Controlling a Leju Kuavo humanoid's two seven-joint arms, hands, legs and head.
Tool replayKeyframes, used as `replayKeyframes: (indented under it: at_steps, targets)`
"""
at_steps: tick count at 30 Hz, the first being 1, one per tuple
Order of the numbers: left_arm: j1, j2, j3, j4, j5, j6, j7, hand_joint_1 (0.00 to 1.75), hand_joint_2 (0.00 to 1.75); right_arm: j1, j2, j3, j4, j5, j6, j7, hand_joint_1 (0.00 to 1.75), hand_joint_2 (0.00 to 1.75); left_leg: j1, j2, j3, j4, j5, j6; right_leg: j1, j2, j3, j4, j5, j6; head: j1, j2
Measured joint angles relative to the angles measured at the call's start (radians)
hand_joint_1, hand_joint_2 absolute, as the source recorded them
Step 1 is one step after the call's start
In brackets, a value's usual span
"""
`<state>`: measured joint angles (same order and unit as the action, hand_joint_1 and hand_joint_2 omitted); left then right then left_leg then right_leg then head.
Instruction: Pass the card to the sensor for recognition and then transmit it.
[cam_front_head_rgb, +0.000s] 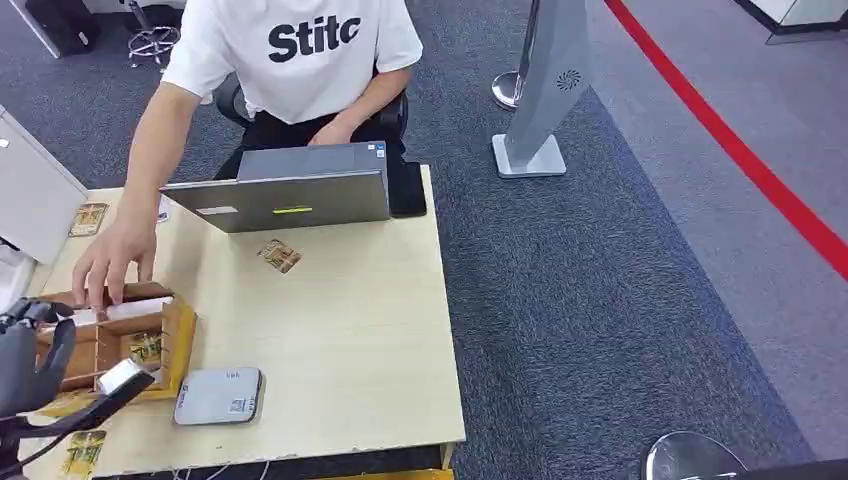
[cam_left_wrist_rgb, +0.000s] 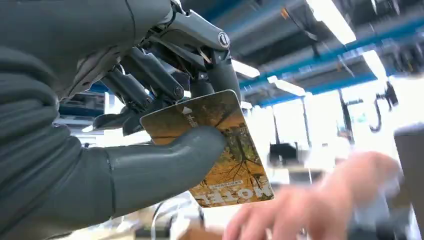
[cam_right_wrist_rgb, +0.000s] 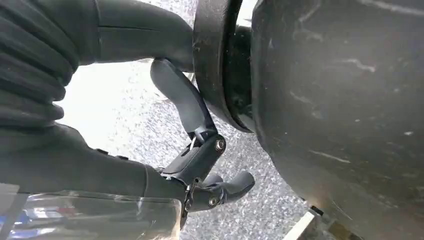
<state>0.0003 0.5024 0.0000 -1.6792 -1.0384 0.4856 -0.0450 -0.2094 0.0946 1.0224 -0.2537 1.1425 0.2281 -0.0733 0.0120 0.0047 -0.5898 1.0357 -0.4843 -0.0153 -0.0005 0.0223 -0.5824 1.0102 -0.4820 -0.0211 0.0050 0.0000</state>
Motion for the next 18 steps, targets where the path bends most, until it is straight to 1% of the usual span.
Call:
replayKeyframes:
  at_steps: [7,10,13,18]
  targets:
    - [-0.221,-0.032,0.000,0.088,0.039,-0.009,-0.013,1.75,1.75,-0.006,0.000,0.007,0.000,0.017,0.009,-0.025,0.00,1.75,0.000,0.001,0.000,0.000,0.000,0.000,0.000,0.001,0.000,0.000,0.000,0.000,0.000,0.000]
    - [-0.295,-0.044,-0.002,0.122,0.048,-0.014,-0.018,1.75,1.75,-0.009,0.000,0.014,0.000,0.021,0.010,-0.029,0.00,1.75,0.000,0.002,0.000,0.001,0.000,0.000,0.000,0.003,-0.001,0.000,0.001,0.000,0.000,0.000]
    - [-0.342,-0.057,-0.012,0.148,0.052,-0.013,-0.026,1.75,1.75,-0.012,0.000,0.021,0.000,0.028,0.012,-0.031,0.00,1.75,-0.001,0.002,0.000,0.001,0.000,0.000,-0.001,0.003,-0.002,0.000,0.001,0.000,0.000,0.000]
    - [-0.378,-0.077,-0.033,0.166,0.051,-0.001,-0.026,1.75,1.75,-0.014,0.000,0.026,0.000,0.028,0.012,-0.035,0.00,1.75,-0.001,0.002,-0.001,0.001,0.000,0.000,-0.001,0.003,-0.003,0.000,0.000,0.000,0.000,0.000]
